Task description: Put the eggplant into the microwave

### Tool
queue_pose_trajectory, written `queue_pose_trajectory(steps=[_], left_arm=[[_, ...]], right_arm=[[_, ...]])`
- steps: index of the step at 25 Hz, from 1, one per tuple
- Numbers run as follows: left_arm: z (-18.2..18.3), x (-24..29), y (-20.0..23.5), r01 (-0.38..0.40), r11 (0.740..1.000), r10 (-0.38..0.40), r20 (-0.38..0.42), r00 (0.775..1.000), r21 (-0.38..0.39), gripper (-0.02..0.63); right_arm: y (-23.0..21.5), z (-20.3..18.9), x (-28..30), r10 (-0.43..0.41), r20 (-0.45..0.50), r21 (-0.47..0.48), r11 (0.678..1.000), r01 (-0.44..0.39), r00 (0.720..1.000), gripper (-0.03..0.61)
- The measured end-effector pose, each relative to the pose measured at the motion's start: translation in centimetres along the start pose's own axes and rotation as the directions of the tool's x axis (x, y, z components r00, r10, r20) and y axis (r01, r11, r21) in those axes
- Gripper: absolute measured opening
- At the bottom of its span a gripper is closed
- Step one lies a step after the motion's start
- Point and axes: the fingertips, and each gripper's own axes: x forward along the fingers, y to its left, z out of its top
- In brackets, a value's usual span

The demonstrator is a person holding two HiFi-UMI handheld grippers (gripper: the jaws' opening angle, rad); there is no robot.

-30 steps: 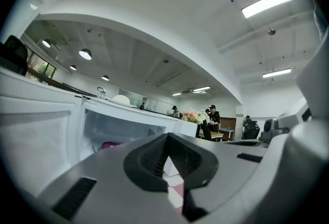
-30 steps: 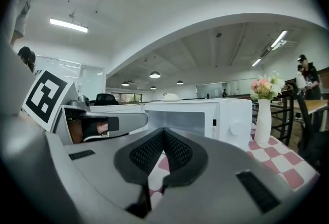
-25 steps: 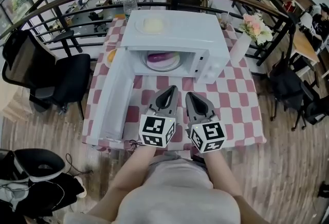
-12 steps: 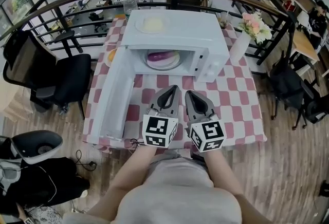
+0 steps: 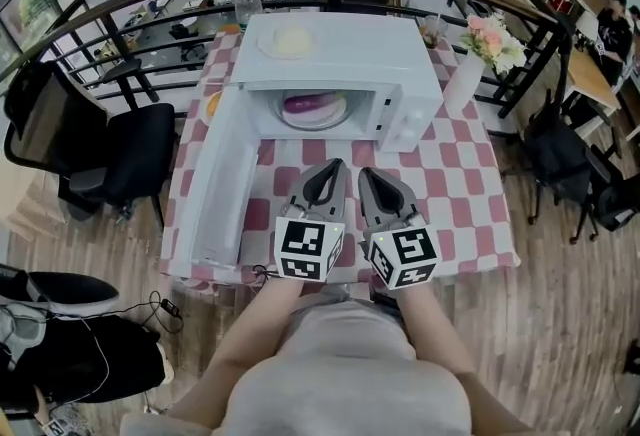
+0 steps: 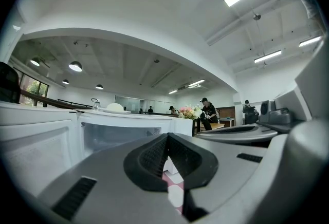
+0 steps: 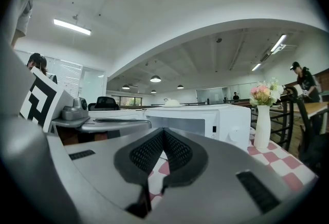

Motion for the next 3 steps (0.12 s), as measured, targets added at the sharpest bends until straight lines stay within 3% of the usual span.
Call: queue_pose_trajectory(steps=[3], left_arm=[[0.05,0.0,0.03,-0.007,1.0,0.007,0.005,1.0,0.003,0.003]], right_arm=[[-0.14,-0.03,0.08,0.002,0.002,0.0,1.0,-0.002,1.0,0.024]])
